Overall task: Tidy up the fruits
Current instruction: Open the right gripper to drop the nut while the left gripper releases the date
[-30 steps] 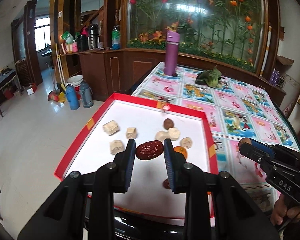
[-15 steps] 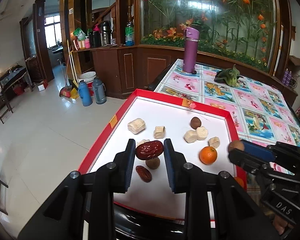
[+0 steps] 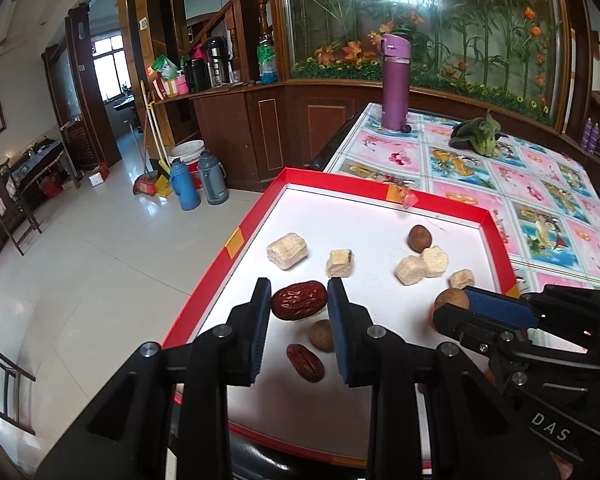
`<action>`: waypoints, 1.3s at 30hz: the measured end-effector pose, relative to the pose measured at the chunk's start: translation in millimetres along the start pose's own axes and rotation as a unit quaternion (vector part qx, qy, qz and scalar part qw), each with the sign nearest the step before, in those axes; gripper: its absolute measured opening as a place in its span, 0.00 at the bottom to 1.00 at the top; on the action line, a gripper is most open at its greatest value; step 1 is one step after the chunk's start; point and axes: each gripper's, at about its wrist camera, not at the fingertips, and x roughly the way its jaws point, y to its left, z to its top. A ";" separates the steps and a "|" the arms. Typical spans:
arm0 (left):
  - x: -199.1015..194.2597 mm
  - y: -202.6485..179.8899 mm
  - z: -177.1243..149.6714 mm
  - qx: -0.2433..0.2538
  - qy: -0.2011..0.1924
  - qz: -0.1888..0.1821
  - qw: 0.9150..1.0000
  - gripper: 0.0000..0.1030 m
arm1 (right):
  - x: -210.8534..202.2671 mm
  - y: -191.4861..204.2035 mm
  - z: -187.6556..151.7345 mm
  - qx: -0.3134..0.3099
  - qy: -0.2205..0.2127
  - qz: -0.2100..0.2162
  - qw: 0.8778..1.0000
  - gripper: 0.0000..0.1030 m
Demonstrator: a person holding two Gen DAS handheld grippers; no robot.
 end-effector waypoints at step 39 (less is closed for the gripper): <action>21.1 -7.9 -5.7 0.017 0.031 0.043 0.998 0.51 | 5.4 -6.1 1.7 0.031 0.016 -0.022 0.999 0.29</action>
